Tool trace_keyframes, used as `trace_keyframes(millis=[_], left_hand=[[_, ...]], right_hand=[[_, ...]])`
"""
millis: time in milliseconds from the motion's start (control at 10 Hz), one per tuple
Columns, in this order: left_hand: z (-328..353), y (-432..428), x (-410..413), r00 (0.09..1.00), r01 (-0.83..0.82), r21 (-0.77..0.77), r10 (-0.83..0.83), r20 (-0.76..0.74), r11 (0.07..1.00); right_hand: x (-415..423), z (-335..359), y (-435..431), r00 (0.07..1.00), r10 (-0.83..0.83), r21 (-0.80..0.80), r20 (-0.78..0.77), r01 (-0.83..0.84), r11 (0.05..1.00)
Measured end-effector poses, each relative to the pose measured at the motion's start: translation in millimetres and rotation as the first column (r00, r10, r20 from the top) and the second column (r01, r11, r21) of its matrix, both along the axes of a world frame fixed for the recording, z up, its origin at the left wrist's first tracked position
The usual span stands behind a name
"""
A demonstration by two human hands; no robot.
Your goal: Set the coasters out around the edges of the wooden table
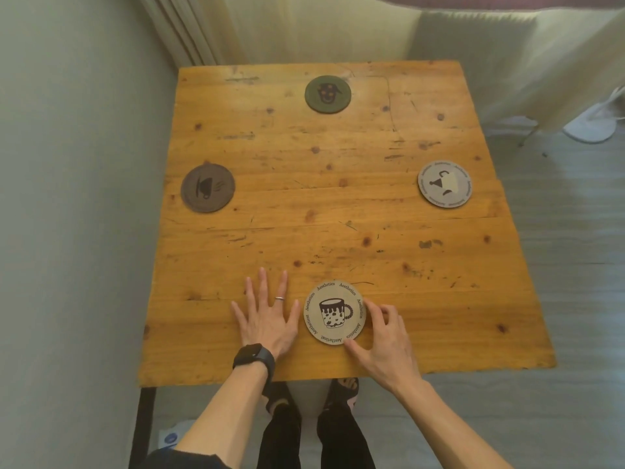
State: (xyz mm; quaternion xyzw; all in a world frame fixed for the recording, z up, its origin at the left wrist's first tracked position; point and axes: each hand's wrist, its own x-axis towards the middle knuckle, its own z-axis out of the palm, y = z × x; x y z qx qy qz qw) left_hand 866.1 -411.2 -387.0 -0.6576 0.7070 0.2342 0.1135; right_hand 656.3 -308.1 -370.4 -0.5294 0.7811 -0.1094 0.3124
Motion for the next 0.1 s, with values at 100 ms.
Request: trace_keyframes(millis=[100], left_hand=[[-8.8,4.4,2.8,0.999,0.039,-0.014,-0.039,-0.019,0.999]], right_hand=[[-4.9,14.1,-9.0,0.999,-0.01,0.008,0.05,0.009,1.0]])
